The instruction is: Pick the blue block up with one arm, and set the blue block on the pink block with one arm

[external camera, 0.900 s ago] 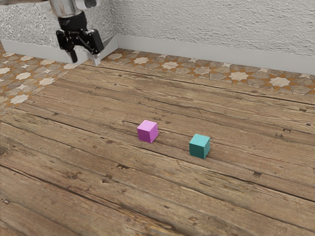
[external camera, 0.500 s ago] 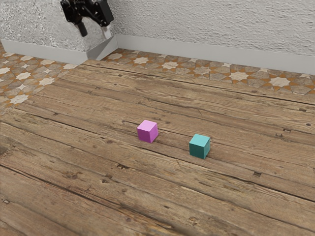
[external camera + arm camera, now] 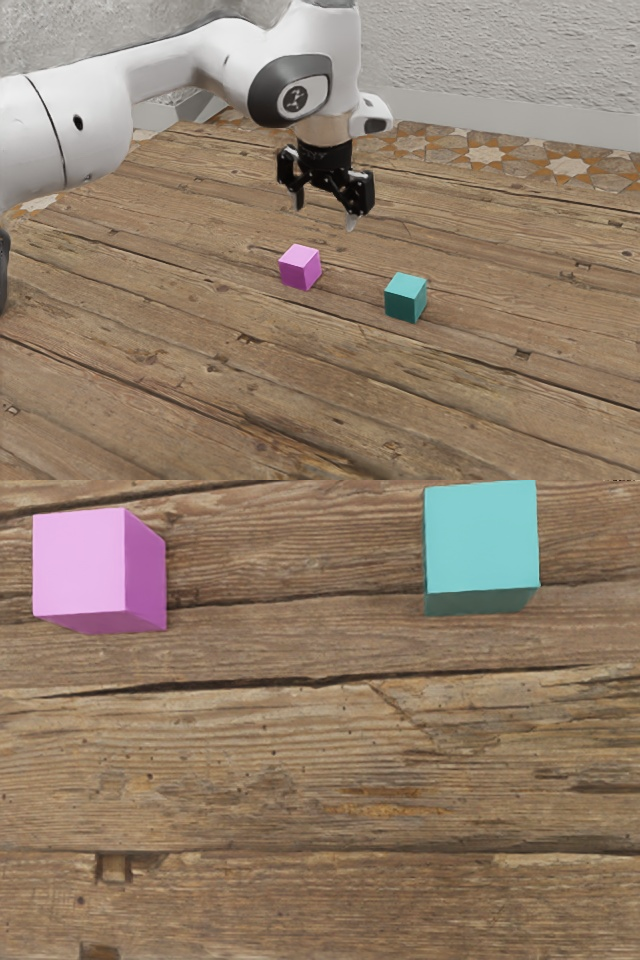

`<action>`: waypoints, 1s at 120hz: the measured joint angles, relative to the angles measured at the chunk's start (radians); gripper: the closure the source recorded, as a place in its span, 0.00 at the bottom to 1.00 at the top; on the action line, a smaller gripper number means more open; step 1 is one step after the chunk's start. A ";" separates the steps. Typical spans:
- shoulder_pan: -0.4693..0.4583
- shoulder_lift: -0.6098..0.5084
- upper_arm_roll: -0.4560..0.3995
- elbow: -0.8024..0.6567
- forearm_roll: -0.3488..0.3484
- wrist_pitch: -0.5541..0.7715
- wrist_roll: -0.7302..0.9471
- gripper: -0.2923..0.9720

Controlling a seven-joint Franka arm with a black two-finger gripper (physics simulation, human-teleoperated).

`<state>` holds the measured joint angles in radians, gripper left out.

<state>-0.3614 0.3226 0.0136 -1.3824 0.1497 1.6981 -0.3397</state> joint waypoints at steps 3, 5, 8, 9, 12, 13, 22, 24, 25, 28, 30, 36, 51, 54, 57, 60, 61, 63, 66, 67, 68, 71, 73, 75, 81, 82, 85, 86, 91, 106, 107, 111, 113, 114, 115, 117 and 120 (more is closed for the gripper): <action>0.002 0.004 0.000 -0.025 0.005 0.034 -0.020 0.23; 0.004 0.010 0.000 -0.037 0.008 0.057 -0.034 0.23; 0.004 0.022 0.001 -0.048 0.012 0.091 -0.053 0.23; 0.004 0.025 0.001 -0.051 0.013 0.102 -0.059 0.23; 0.003 0.037 0.001 -0.057 0.017 0.130 -0.077 0.23; 0.003 0.042 0.001 -0.059 0.017 0.139 -0.083 0.23; 0.001 0.093 0.005 -0.057 0.023 0.208 -0.133 0.23; 0.000 0.106 0.006 -0.055 0.024 0.223 -0.143 0.23; 0.000 0.111 0.006 -0.054 0.024 0.230 -0.148 0.23; -0.002 0.124 0.012 -0.053 0.025 0.251 -0.163 0.23; -0.005 0.131 0.022 -0.051 0.019 0.264 -0.172 0.23; -0.007 0.165 0.040 -0.033 -0.002 0.296 -0.197 0.23; -0.014 0.237 0.075 0.010 -0.072 0.351 -0.237 0.23; -0.015 0.249 0.081 0.018 -0.093 0.358 -0.240 0.23; -0.017 0.264 0.095 0.029 -0.122 0.364 -0.240 0.23; -0.020 0.277 0.105 0.041 -0.146 0.369 -0.239 0.23; -0.020 0.283 0.107 0.047 -0.153 0.370 -0.239 0.23; -0.021 0.299 0.111 0.062 -0.166 0.373 -0.238 0.23; -0.022 0.318 0.115 0.080 -0.183 0.376 -0.236 0.23; -0.022 0.323 0.116 0.084 -0.187 0.377 -0.236 0.23; -0.022 0.328 0.117 0.088 -0.192 0.378 -0.235 0.23; -0.023 0.343 0.118 0.101 -0.204 0.381 -0.232 0.23; -0.023 0.352 0.118 0.108 -0.211 0.383 -0.229 0.23; -0.023 0.359 0.117 0.114 -0.218 0.384 -0.226 0.23; -0.024 0.372 0.117 0.124 -0.232 0.389 -0.215 0.23; -0.024 0.373 0.116 0.125 -0.234 0.389 -0.213 0.23; -0.025 0.377 0.116 0.127 -0.239 0.391 -0.207 0.23; -0.025 0.379 0.115 0.127 -0.241 0.391 -0.204 0.23; -0.026 0.388 0.115 0.129 -0.246 0.394 -0.190 0.23; -0.035 0.406 0.115 0.129 -0.254 0.404 -0.144 0.23; -0.035 0.407 0.115 0.129 -0.255 0.405 -0.141 0.23; -0.038 0.413 0.115 0.129 -0.256 0.410 -0.128 0.23; -0.038 0.415 0.115 0.129 -0.257 0.412 -0.122 0.23; -0.039 0.417 0.115 0.129 -0.257 0.413 -0.119 0.23; -0.039 0.418 0.115 0.129 -0.257 0.414 -0.116 0.23; -0.039 0.421 0.115 0.129 -0.257 0.416 -0.110 0.23; -0.039 0.425 0.116 0.129 -0.258 0.419 -0.101 0.23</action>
<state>-0.4004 0.7473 0.1295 -1.2537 -0.1079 2.1172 -0.4406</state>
